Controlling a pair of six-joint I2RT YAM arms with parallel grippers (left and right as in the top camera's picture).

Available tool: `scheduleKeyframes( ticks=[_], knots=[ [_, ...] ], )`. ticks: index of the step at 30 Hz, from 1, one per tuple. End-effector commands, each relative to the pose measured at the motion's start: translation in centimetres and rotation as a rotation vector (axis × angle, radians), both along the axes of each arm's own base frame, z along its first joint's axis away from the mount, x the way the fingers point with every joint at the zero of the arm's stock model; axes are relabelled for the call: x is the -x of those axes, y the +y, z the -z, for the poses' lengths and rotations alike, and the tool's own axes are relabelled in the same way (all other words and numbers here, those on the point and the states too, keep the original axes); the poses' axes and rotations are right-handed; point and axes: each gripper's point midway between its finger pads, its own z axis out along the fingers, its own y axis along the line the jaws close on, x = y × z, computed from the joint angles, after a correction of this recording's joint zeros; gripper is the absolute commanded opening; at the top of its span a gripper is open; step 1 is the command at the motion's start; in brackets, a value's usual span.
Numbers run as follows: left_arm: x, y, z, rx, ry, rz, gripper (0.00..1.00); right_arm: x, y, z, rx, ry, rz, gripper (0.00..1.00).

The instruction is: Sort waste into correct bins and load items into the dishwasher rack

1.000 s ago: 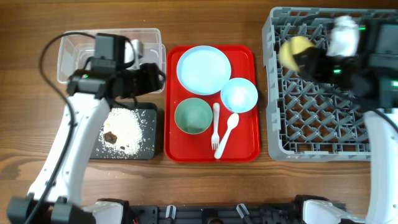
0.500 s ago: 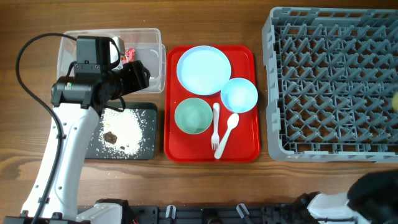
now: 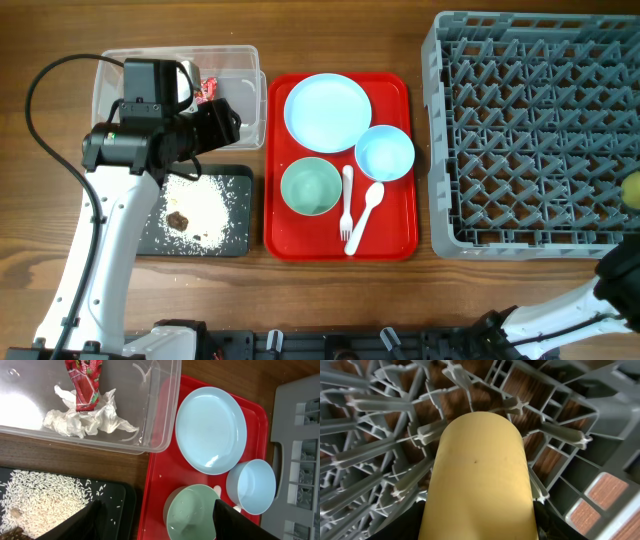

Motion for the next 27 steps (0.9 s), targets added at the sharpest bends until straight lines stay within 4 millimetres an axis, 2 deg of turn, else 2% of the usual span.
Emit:
scheduleKeyframes(
  ticks=[1,2,4,7,9,12,13,14,17,20,22,25,26,27],
  knots=[
    [0.1,0.3,-0.7,-0.012,-0.025,0.005,0.69,-0.1,-0.4,1.1,-0.014,0.024,0.017,0.43],
    [0.1,0.3,-0.7,-0.012,-0.025,0.005,0.69,-0.1,-0.3,1.4,-0.023,0.027,0.016,0.52],
    [0.1,0.3,-0.7,-0.012,-0.025,0.005,0.69,-0.6,0.1,1.2,-0.042,-0.003,0.000,0.83],
    [0.1,0.3,-0.7,-0.012,-0.025,0.005,0.69,-0.8,0.5,-0.2,-0.031,-0.037,-0.021,0.94],
    [0.1,0.3,-0.7,-0.012,-0.024,0.005,0.70,-0.8,0.6,-2.0,-0.001,-0.069,-0.023,0.96],
    [0.1,0.3,-0.7,-0.012,-0.024,0.005,0.70,-2.1,2.0,-5.3,0.004,-0.200,-0.061,0.96],
    [0.1,0.3,-0.7,-0.012,-0.024,0.005,0.73,-5.8,7.1,-10.7,-0.027,-0.439,-0.303,0.93],
    [0.1,0.3,-0.7,-0.012,-0.024,0.005,0.77,-7.5,10.8,-13.1,-0.037,-0.529,-0.450,0.93],
    [0.1,0.3,-0.7,-0.013,-0.024,0.004,0.81,-9.7,17.3,-15.6,-0.020,-0.579,-0.671,0.93],
    [0.3,0.3,-0.5,-0.014,-0.013,0.005,0.84,-11.4,23.9,-16.1,-0.049,-0.591,-0.865,0.93],
    [0.5,0.3,-0.4,-0.014,-0.004,0.005,0.86,-12.3,28.6,-15.6,-0.071,-0.570,-0.986,0.93],
    [0.6,0.4,-0.3,-0.015,0.002,0.005,0.87,-13.0,33.3,-14.4,-0.073,-0.524,-1.109,0.93],
    [0.6,0.4,-0.3,-0.015,0.002,0.005,0.87,-13.3,35.9,-13.5,-0.063,-0.491,-1.175,0.93],
    [0.6,0.4,-0.3,-0.015,0.002,0.005,0.87,-13.4,36.9,-13.0,-0.056,-0.469,-1.199,0.93]
  ],
)
